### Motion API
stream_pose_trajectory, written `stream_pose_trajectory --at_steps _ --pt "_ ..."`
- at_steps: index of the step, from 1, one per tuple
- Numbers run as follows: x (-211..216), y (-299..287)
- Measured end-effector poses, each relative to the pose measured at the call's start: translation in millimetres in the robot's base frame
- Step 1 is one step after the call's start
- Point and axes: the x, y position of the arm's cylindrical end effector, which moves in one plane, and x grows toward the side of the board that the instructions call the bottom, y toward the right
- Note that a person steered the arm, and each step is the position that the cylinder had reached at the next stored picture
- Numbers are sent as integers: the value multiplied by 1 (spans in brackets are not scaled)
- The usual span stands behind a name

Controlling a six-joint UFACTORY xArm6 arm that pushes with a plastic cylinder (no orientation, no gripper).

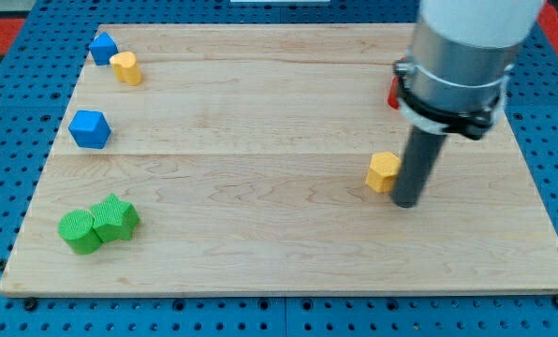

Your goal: Push the yellow hexagon below the blue cube

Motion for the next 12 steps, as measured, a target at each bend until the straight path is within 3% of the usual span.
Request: stream_pose_trajectory --at_steps 1,2,3,4,5,6,7,9,10,12 --pt "-46 -13" --pt "-97 -123" --pt "-109 -155" --pt "-104 -86" --pt "-61 -108" --pt "-42 -154" --pt "-55 -271" --pt "-33 -315" --pt "-47 -391" --pt "-47 -399"
